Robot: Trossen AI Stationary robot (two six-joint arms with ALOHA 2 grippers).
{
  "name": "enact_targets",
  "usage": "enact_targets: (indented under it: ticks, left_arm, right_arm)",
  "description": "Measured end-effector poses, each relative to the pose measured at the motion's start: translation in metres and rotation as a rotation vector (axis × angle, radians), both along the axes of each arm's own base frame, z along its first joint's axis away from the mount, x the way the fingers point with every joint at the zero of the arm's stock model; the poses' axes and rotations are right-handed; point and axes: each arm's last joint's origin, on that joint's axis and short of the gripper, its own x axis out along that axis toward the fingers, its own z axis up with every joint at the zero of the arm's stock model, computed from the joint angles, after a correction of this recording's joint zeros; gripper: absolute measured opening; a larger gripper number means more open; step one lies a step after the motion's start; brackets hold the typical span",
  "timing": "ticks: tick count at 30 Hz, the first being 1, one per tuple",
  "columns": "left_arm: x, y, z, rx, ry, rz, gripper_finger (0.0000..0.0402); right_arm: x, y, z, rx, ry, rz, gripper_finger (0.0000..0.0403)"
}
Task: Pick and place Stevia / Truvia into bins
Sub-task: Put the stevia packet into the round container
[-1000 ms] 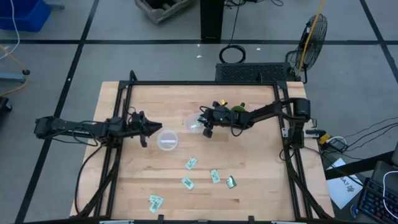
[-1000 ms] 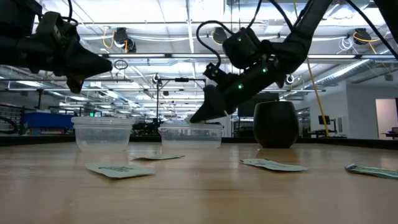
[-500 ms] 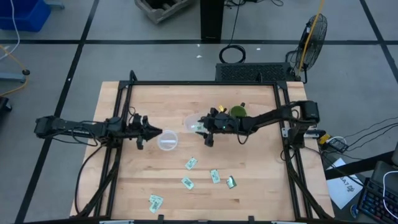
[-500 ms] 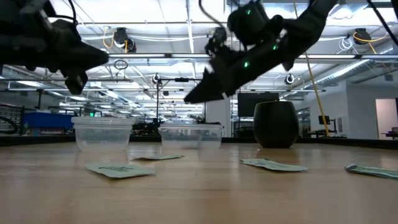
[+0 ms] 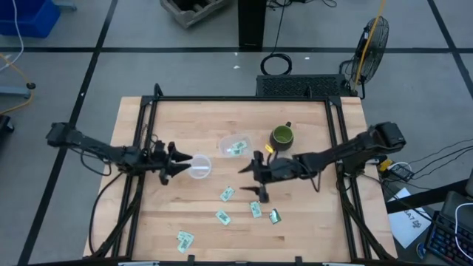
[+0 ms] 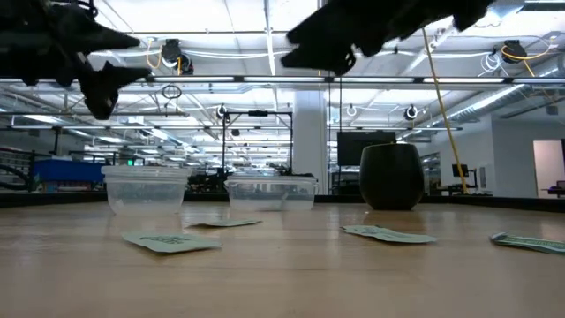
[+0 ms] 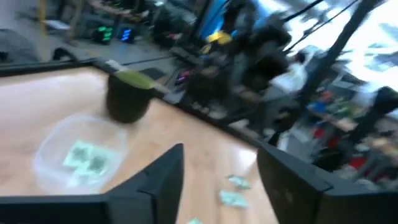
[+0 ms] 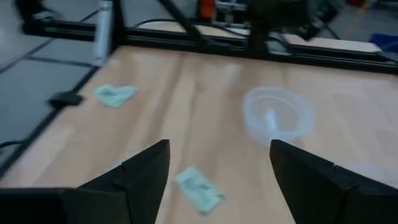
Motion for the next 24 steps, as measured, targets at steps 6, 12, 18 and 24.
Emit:
enact_targets:
  ticks: [6,12,18,24]
  left_arm:
    - [0.027,-0.02,0.014,0.177,0.118,-0.014,0.0266]
    - [0.082,-0.048,0.034,0.422,0.314,-0.072,0.0271]
    - [0.134,-0.057,0.025,0.494,0.526,-0.092,0.0271]
    - [0.162,-0.056,-0.004,0.482,0.677,-0.193,0.0271]
  right_arm:
    - [-0.015,0.026,0.008,0.032,-0.015,0.079,0.0267]
    - [-0.031,0.033,-0.007,0.077,0.021,0.092,0.0267]
    - [-0.046,0.036,-0.019,0.156,0.017,0.117,0.0267]
    - [-0.075,0.038,-0.011,0.234,-0.074,0.189,0.0267]
